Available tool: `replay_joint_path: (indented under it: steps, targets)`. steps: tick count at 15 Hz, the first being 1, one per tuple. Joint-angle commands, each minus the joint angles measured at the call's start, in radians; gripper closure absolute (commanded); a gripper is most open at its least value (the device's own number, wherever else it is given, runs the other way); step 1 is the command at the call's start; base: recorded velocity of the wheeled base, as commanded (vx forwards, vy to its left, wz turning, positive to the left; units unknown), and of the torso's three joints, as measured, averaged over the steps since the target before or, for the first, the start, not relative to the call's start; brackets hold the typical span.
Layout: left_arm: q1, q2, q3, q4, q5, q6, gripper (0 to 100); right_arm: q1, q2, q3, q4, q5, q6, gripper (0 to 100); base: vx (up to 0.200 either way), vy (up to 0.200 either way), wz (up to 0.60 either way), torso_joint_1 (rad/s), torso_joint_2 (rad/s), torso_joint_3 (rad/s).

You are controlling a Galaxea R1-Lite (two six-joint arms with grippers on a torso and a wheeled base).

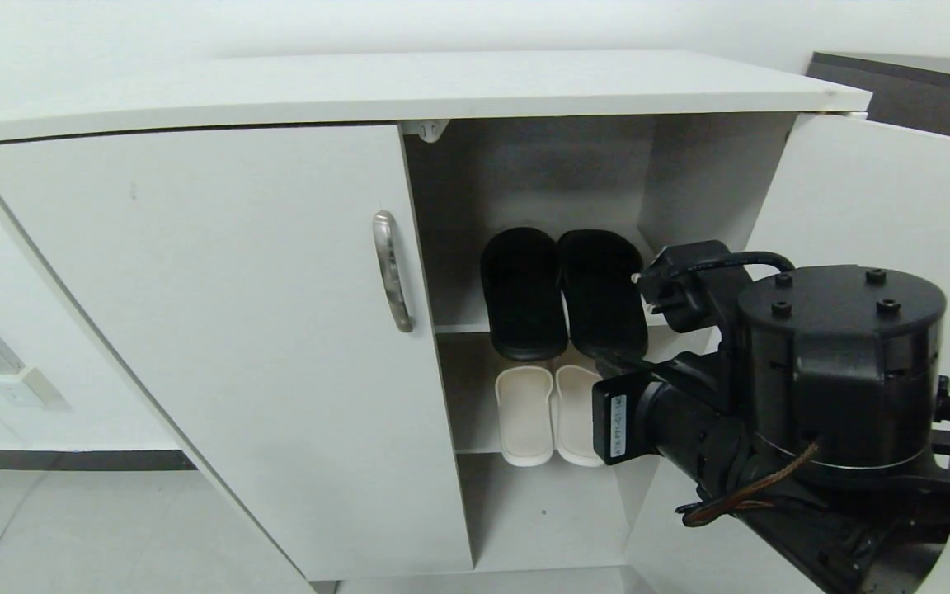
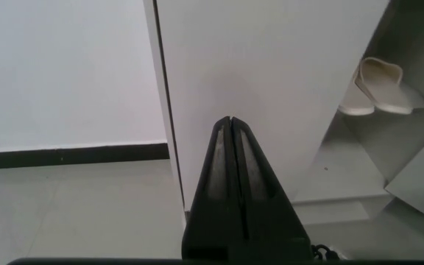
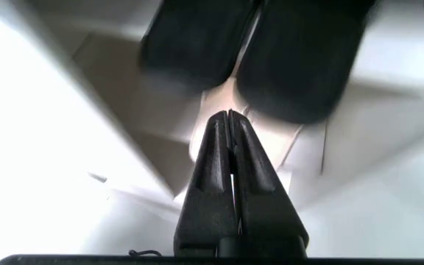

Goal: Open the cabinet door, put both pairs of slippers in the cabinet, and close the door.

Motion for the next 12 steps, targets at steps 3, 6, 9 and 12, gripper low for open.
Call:
replay_joint_path:
  steps: [3, 6, 9, 12]
  targets:
    - [0.000, 0.001, 0.000, 0.000, 0.000, 0.000, 100, -0.002, 0.010, 0.002, -0.001, -0.001, 0.002, 100, -0.200, 0.000, 0.00, -0.004, 0.00, 0.004]
    - [0.000, 0.001, 0.000, 0.000, 0.000, 0.000, 100, -0.002, 0.012, 0.005, -0.001, 0.000, 0.002, 100, -0.200, 0.000, 0.00, 0.004, 0.00, -0.001]
    - [0.000, 0.001, 0.000, 0.000, 0.000, 0.000, 100, -0.003, 0.013, 0.014, -0.001, 0.000, 0.003, 100, -0.200, 0.000, 0.00, 0.001, 0.00, 0.002]
    - [0.000, 0.001, 0.000, 0.000, 0.000, 0.000, 100, -0.008, 0.018, 0.025, -0.012, 0.000, 0.002, 100, -0.200, 0.000, 0.00, 0.001, 0.00, 0.001]
